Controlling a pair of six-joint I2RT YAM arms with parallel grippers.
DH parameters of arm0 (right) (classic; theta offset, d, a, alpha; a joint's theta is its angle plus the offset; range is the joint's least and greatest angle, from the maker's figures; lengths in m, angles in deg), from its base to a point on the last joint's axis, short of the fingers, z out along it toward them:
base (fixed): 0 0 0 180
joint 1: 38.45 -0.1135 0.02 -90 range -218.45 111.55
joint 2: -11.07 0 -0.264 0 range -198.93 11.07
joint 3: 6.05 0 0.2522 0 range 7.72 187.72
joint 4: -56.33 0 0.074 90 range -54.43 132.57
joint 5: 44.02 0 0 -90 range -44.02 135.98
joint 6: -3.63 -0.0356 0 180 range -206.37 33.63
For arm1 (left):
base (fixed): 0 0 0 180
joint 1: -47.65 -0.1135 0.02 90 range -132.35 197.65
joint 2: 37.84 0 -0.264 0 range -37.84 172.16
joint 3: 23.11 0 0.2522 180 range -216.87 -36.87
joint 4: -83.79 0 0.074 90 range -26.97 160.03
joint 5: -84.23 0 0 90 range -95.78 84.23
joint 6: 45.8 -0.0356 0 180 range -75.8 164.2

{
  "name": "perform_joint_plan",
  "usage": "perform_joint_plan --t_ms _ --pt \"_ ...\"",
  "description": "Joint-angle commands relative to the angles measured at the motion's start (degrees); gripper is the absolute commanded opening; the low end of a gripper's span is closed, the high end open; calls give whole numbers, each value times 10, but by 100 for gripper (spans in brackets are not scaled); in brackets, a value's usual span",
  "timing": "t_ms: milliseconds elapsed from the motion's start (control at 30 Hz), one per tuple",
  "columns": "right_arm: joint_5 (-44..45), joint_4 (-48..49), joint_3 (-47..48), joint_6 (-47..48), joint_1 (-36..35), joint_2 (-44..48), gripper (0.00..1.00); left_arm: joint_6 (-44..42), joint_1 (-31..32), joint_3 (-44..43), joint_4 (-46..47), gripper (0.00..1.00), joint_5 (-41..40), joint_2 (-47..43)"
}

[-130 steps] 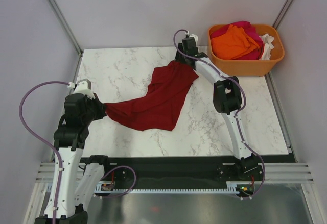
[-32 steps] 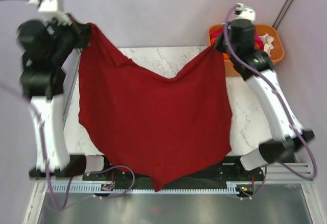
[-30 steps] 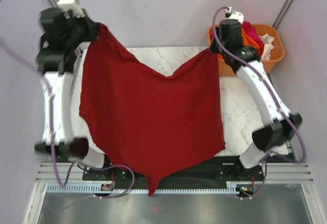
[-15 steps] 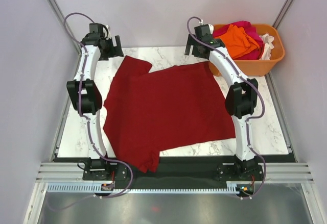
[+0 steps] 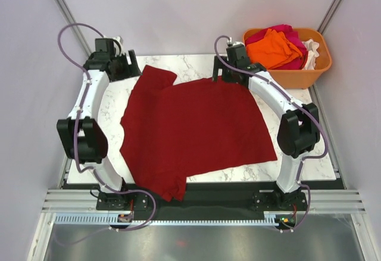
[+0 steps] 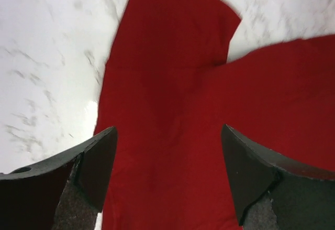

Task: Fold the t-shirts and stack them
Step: Flatten the tshirt out

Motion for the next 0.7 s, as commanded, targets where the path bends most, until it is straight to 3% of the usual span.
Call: perform_joint_plan --t_ms 0,467,500,667 --pt "-15 9 -57 13 3 14 98 42 -1 59 33 86 48 46" --pt "-28 41 -226 20 3 126 98 56 4 19 40 85 53 212" --pt "-32 43 -230 20 4 130 98 66 4 12 43 80 30 219" --pt "-36 48 -240 24 3 139 98 68 4 -14 42 79 -6 264"
